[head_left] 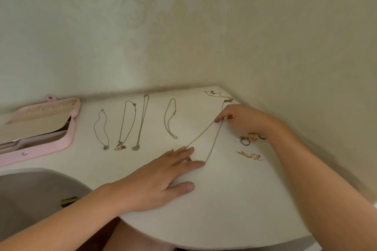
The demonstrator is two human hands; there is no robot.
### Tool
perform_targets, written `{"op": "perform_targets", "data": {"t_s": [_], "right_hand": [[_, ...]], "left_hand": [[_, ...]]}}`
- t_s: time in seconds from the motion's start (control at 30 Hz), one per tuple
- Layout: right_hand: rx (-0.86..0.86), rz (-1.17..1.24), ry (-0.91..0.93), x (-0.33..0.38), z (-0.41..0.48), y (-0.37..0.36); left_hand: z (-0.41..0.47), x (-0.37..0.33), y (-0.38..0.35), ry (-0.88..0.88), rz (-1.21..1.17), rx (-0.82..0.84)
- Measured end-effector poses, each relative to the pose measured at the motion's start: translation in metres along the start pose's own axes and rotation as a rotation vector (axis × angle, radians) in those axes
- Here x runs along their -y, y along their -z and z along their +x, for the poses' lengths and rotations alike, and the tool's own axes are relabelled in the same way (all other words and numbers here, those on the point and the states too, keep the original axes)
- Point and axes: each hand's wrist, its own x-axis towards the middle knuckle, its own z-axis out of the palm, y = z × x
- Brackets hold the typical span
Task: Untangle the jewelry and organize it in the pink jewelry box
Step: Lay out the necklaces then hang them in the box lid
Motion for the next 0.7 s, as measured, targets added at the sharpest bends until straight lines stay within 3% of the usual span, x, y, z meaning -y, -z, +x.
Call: {"op": "perform_targets", "data": {"t_s": [0.43, 0.7], "right_hand": [[-0.041, 0.041, -0.045, -0.003, -0.002, 0.001], [0.072, -0.017, -0.074, 0.011, -0.029, 0.014]], "left_hand": [[-0.040, 0.007, 0.013, 0.026, -0.236, 0.099], [-0.047, 0.018, 0.009, 0.093, -0.299, -0.036]]}}
